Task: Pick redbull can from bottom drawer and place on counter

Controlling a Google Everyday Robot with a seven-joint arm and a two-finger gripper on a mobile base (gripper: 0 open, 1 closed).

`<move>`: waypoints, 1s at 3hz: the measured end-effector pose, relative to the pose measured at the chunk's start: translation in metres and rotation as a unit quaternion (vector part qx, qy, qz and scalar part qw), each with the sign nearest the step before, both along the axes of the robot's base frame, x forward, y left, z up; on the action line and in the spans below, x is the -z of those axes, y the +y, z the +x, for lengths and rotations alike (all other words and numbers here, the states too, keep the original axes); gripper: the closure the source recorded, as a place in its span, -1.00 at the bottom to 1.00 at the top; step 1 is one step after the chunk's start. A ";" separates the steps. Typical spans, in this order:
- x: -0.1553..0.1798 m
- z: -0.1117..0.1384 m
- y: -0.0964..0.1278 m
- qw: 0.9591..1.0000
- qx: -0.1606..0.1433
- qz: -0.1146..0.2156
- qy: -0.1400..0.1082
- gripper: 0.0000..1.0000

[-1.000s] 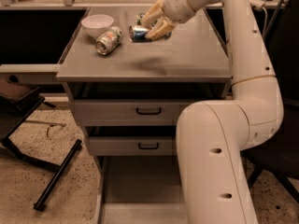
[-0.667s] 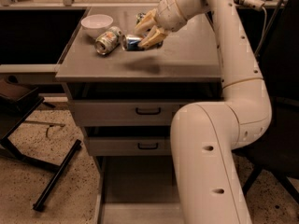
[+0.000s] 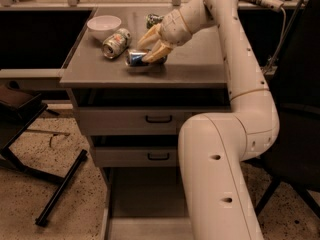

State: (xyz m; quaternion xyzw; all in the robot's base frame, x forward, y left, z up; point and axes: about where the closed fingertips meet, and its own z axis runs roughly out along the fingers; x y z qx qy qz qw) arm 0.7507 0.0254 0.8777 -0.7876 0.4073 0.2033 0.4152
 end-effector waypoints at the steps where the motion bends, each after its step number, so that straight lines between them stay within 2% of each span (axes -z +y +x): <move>1: 0.000 0.006 0.005 1.000 0.006 0.008 -0.003 0.69; 3: 0.000 0.006 0.005 1.000 0.006 0.008 -0.003 -0.24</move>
Offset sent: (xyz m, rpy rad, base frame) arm 0.0050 0.0046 -0.0009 0.0147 -0.0038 -0.0098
